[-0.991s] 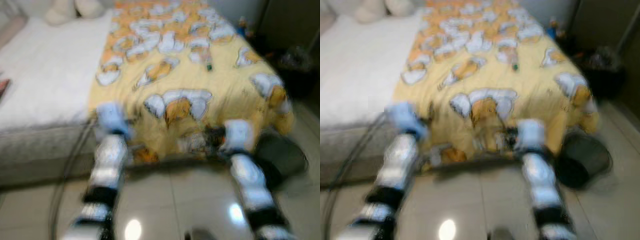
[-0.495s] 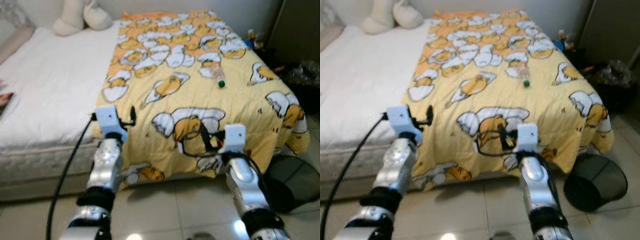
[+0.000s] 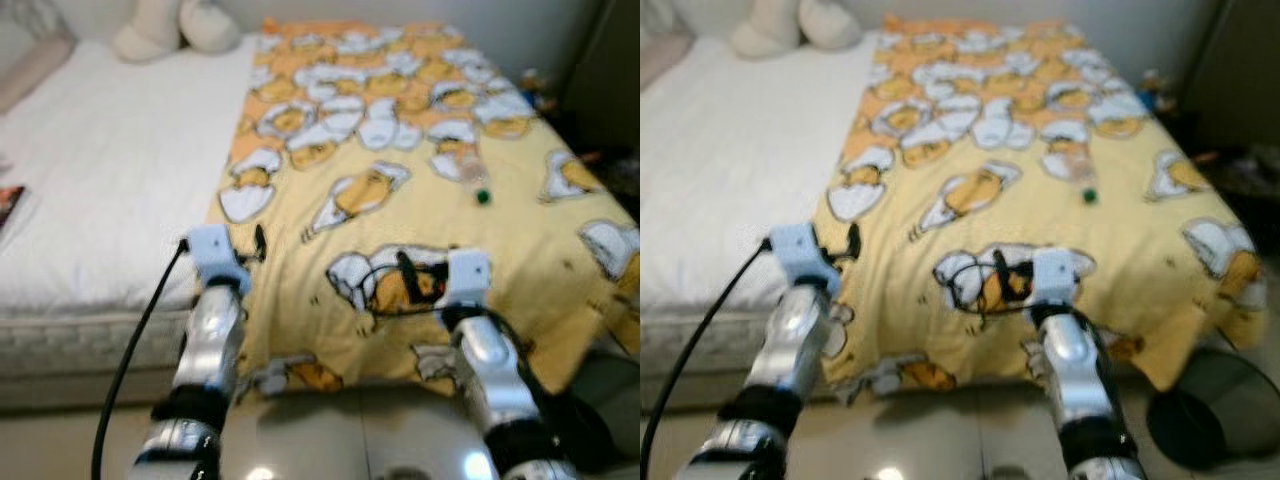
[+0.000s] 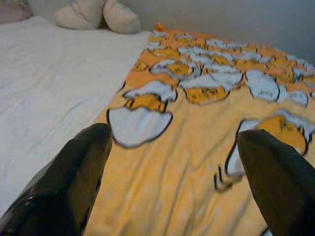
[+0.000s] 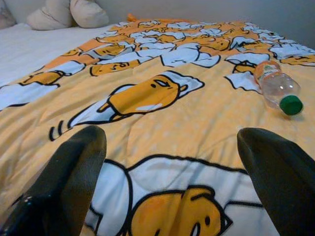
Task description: Clean up the room
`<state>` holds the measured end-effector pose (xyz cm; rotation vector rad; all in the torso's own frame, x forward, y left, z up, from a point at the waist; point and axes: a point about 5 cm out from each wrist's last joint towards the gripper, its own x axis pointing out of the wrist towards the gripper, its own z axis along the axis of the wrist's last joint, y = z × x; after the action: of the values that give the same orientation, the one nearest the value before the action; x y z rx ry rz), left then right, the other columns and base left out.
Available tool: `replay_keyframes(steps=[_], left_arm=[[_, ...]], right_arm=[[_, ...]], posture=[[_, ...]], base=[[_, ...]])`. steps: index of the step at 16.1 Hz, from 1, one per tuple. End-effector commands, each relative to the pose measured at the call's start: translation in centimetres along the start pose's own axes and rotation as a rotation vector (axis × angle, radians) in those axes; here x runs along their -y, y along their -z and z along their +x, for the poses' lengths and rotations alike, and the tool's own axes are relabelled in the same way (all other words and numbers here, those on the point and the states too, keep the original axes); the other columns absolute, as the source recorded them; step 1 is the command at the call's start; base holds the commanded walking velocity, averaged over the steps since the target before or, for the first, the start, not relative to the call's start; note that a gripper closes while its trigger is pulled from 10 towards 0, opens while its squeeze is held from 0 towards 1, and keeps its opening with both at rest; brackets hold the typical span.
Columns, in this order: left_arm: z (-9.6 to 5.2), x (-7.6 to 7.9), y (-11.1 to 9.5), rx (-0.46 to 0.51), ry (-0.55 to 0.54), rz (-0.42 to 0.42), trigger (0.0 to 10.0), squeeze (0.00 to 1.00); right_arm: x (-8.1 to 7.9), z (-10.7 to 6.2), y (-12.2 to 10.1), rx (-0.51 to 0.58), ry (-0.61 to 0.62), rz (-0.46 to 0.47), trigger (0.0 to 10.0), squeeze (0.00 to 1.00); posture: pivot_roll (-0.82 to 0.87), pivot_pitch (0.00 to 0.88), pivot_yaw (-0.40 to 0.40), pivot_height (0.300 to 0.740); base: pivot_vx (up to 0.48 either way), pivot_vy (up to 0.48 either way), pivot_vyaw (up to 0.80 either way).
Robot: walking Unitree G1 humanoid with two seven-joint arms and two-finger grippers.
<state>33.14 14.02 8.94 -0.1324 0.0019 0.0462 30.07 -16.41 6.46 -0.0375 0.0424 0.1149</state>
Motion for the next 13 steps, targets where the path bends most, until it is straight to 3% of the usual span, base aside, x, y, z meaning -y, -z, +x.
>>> replay_keyframes(steps=[1,8,13], left_arm=[[-0.2,0.0,0.5,-0.022,-0.005,0.007,10.0,0.0],[0.2,0.6,0.4,-0.026,0.049,0.043,10.0,0.0],[0.4,1.2,0.4,-0.025,0.109,0.06,10.0,0.0]], right_arm=[[0.0,0.1,0.1,-0.009,0.007,0.008,10.0,0.0],[-0.1,0.3,-0.2,0.01,0.015,0.018,10.0,0.0],[0.1,0.1,-0.1,0.006,0.018,0.006,10.0,0.0]], posture=[[-0.17,0.0,0.068,0.74],[-0.19,0.0,0.09,0.74],[-0.2,0.0,0.088,0.74]], base=[[0.0,0.0,0.0],[0.0,0.0,0.0],[0.0,-0.466,0.0]])
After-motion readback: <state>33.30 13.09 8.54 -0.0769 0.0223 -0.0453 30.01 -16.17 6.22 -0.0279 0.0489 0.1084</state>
